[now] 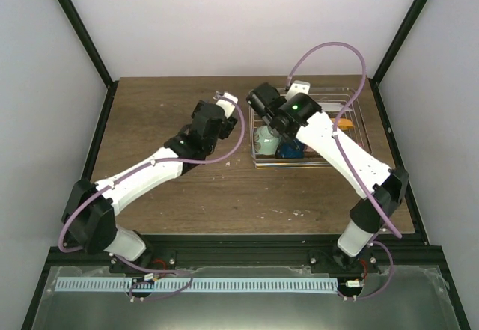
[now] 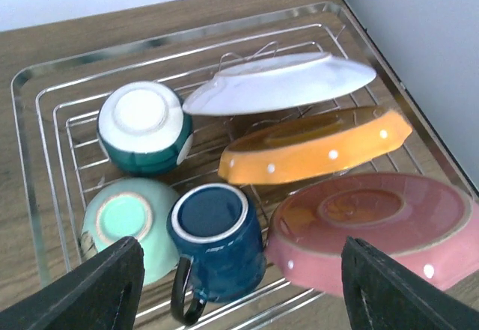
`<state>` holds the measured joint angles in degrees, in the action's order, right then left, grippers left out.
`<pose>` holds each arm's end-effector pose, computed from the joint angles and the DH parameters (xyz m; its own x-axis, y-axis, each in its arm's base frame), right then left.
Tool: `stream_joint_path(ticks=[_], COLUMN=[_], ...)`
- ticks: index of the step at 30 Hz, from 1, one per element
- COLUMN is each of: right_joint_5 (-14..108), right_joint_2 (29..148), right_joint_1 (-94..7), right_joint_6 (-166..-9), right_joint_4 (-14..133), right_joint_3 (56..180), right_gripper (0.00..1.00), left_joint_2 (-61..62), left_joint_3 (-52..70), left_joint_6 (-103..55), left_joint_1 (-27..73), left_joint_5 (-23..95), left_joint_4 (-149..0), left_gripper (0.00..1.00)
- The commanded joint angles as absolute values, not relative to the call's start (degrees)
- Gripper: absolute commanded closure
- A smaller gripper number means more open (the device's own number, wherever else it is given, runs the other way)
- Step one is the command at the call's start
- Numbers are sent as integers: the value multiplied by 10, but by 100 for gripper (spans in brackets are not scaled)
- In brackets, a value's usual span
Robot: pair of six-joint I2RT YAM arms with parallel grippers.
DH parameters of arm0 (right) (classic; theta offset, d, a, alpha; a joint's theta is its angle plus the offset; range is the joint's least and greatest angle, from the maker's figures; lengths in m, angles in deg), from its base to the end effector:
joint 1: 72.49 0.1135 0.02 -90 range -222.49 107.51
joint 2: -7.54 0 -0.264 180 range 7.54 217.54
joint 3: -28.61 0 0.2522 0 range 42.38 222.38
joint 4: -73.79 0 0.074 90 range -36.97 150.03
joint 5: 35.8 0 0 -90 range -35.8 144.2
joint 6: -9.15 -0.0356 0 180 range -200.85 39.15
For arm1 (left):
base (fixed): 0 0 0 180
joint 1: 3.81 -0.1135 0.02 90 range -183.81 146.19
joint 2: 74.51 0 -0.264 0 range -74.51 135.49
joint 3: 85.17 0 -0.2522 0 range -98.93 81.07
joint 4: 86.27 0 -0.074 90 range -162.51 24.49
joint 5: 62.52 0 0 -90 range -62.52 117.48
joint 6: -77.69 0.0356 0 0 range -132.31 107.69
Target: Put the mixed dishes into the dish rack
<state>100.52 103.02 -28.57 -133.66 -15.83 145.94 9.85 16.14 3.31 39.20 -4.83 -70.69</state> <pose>0.2459 0.2011 0.3789 -0.6277 0.1594 -0.7620 0.3607 0.9269 -0.1033 0.2631 -0.2194 0.3136 -0.1981 0.4960 -0.8454 0.2758 0.8559 0.4375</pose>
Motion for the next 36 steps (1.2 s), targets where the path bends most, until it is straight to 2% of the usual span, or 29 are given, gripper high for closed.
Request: stream_joint_path(ticks=[1, 10, 16, 22, 27, 36], right_joint_5=[1028, 966, 901, 860, 851, 860], right_joint_2=[990, 949, 971, 994, 1032, 1072], right_joint_1=[-321, -397, -403, -404, -404, -421], right_joint_6=[-1280, -1165, -1126, -1105, -1090, -1085], right_joint_4=[-107, 20, 83, 139, 150, 143], right_joint_3=[1442, 1348, 1311, 1279, 1285, 1285], right_gripper=[27, 26, 26, 26, 25, 25], left_joint_2=[101, 100, 97, 100, 106, 109], left_joint_3=[126, 82, 58, 11, -5, 12], left_joint_6=[-53, -138, -222, -231, -249, -247], left_joint_1=[350, 276, 205, 145, 124, 123], left_joint_5=[-9, 55, 127, 199, 246, 259], left_joint_4=[-650, -591, -555, -522, -513, -508], left_gripper=[21, 21, 22, 22, 22, 22])
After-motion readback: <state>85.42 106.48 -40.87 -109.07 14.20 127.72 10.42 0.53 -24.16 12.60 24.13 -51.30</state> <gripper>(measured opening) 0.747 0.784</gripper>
